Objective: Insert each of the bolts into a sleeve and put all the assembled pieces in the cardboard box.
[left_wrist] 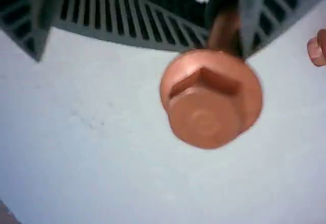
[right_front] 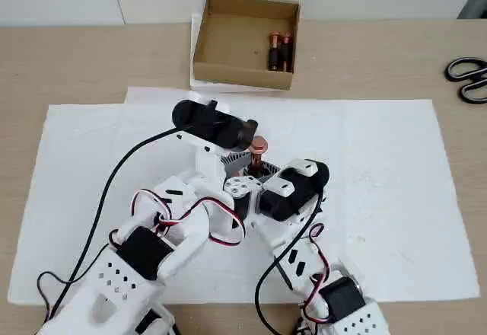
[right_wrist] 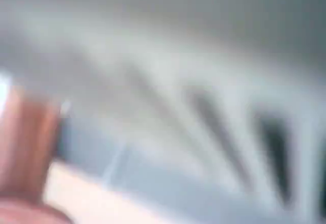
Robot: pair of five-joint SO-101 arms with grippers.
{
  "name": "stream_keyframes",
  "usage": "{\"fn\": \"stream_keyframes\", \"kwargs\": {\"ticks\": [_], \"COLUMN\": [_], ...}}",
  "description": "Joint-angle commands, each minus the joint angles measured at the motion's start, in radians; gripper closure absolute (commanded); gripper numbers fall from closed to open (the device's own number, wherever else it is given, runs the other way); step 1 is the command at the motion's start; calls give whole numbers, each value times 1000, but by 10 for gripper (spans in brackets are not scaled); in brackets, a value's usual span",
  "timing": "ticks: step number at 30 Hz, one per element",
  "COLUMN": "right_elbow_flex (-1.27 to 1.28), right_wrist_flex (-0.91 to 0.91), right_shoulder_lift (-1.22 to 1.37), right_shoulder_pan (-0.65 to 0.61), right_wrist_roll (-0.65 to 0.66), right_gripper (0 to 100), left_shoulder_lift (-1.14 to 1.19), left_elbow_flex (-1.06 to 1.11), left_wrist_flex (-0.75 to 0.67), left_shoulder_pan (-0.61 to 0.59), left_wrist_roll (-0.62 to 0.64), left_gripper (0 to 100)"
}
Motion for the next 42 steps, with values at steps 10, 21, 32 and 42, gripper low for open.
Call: {"fn": "stream_keyframes", "kwargs": {"ticks": [10, 21, 32, 42], "right_elbow_flex": [8, 8, 8, -101], "right_wrist_flex": [1, 1, 4, 170], "right_shoulder_lift": [-15, -15, -13, -12], "right_shoulder_pan": [-5, -5, 85, 337], "right_wrist_roll": [8, 8, 9, 9], "right_gripper": [994, 994, 994, 995], "left_shoulder_lift": [-18, -23, -26, -26], "left_elbow_flex": [-232, -375, -404, -283], "left_wrist_flex": [345, 446, 446, 591], "left_shoulder_pan": [-8, -221, -769, -936], "left_wrist_roll": [-183, -336, -333, -333], "left_gripper": [639, 639, 639, 639]}}
